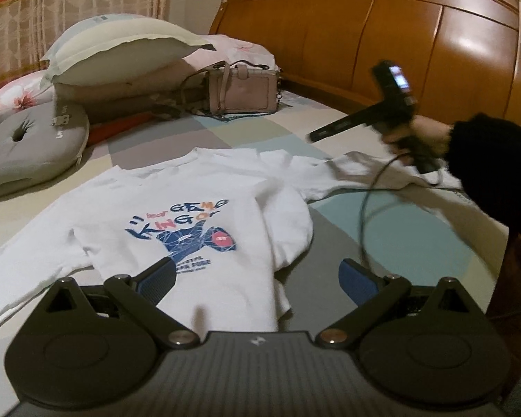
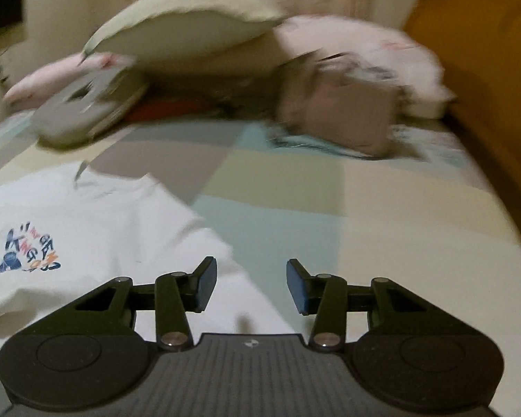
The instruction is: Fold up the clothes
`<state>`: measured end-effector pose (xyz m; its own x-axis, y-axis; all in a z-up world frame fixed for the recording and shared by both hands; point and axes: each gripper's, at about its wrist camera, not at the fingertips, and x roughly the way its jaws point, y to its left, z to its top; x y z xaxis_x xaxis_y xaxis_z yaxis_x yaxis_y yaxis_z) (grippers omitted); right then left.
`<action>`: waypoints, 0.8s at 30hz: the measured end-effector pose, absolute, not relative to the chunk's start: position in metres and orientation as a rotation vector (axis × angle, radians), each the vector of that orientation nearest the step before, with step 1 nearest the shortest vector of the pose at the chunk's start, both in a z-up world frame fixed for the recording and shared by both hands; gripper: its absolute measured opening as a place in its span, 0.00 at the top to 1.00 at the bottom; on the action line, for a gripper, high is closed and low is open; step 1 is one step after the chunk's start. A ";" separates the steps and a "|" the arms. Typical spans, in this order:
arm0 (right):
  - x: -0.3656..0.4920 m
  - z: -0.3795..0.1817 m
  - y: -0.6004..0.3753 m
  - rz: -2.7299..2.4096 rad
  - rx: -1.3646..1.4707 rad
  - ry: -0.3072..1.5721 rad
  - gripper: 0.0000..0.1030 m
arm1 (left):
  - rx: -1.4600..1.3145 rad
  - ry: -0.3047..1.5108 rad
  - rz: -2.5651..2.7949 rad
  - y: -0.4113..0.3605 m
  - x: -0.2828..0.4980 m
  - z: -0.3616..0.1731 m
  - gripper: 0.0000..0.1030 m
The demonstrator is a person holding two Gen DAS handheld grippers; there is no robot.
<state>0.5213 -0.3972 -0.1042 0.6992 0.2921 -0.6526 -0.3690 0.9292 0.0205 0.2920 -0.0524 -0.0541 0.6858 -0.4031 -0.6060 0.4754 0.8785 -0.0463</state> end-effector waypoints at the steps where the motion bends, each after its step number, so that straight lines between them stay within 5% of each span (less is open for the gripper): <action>1: 0.531 -0.110 -0.387 0.392 -0.131 0.721 0.51 | 0.116 0.652 -0.491 -0.051 0.293 -0.055 0.03; 7: 0.559 -0.130 -0.368 0.480 -0.159 0.758 0.58 | 0.102 0.657 -0.502 -0.042 0.299 -0.065 0.03; 8: 0.561 -0.132 -0.365 0.493 -0.169 0.767 0.83 | 0.098 0.659 -0.502 -0.041 0.300 -0.067 0.03; 9: 0.562 -0.135 -0.363 0.506 -0.180 0.776 0.94 | 0.095 0.660 -0.502 -0.040 0.301 -0.069 0.03; 24: 0.574 -0.106 -0.337 0.358 -0.117 0.735 0.85 | 0.060 0.632 -0.484 -0.023 0.301 -0.068 0.03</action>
<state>0.5737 -0.3367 -0.1057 0.6845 0.2785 -0.6737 -0.3597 0.9328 0.0201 0.3015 -0.0234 -0.0679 0.6994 -0.4165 -0.5808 0.4523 0.8871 -0.0915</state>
